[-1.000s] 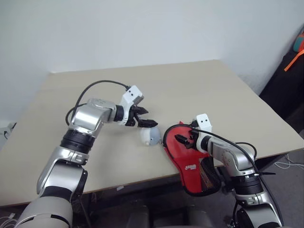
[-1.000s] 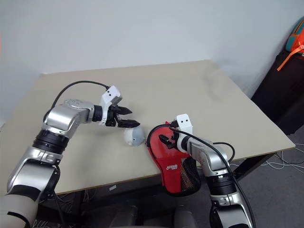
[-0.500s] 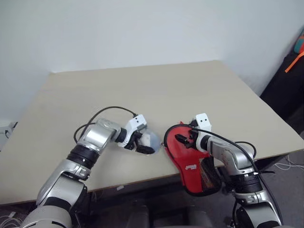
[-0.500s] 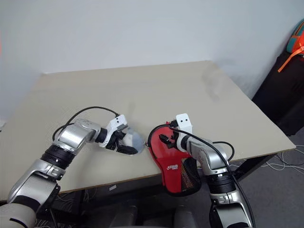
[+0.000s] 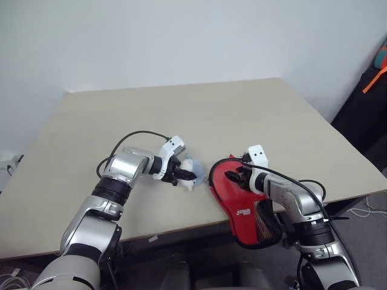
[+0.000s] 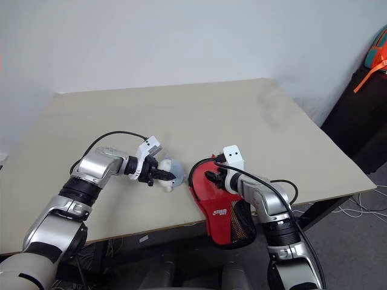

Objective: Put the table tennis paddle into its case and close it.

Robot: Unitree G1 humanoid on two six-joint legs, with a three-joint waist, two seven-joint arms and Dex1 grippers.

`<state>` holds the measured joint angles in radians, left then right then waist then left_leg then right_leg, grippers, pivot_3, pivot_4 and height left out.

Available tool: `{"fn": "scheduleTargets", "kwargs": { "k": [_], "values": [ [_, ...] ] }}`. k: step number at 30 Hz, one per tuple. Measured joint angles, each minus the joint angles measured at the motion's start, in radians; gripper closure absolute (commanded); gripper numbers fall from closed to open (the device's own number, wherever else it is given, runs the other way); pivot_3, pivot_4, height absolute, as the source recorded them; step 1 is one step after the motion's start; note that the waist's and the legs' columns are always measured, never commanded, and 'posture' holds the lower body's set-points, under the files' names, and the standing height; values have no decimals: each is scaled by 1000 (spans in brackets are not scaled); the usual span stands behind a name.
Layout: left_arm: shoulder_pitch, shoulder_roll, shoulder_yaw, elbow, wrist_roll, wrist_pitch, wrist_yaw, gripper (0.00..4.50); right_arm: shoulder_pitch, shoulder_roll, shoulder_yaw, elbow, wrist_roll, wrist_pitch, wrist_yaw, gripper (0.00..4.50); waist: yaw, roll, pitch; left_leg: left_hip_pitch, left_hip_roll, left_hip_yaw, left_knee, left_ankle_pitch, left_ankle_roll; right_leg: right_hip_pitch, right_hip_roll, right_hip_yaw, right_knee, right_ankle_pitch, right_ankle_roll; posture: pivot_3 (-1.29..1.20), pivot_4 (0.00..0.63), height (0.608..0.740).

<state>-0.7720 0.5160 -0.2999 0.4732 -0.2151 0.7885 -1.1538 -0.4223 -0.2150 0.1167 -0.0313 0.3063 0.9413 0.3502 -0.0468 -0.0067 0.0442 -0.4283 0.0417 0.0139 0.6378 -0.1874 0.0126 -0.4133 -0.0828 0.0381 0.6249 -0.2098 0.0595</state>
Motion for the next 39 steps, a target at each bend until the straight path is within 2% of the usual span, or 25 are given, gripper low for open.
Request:
{"fn": "scheduleTargets", "kwargs": {
  "k": [4, 5, 15, 25, 39],
  "values": [
    [-49, -31, 27, 38, -1, 8, 20, 3976, -10, -10, 16, 16, -34, 1, -7, 4350, 1, 0, 0, 0, 0, 0, 1, 0, 0, 1, 0, 0, 0, 0, 0, 0, 0, 740],
    [-70, -49, 36, 68, 0, 7, 33, 3976, -12, -11, 21, 17, -35, 2, -6, 4435, 1, -1, 0, 0, 0, 0, 1, 0, 0, 1, 0, 0, 0, 0, 0, 0, 0, 740],
    [-269, -165, 77, 472, 62, -129, 186, 3976, -34, -26, 76, 8, -73, 32, 4, 4435, 1, -4, 0, 0, 0, -1, 2, 2, 3, 2, 1, 0, 0, 1, 2, 0, 0, 740],
    [-320, -187, 116, 599, 89, -218, 192, 3976, -26, -18, 65, -11, -74, 62, -1, 4435, 1, -5, 0, 0, 0, -1, 1, 0, 0, 2, 1, 0, 0, 1, 2, 0, 0, 740],
    [-411, -296, 197, 765, 130, -342, 344, 3976, -32, -34, 54, -31, -71, 107, 24, 4435, 2, -6, 0, 0, 0, -1, 2, 0, 0, 2, 1, 0, 0, 2, 3, 0, 0, 740]
  ]
}}
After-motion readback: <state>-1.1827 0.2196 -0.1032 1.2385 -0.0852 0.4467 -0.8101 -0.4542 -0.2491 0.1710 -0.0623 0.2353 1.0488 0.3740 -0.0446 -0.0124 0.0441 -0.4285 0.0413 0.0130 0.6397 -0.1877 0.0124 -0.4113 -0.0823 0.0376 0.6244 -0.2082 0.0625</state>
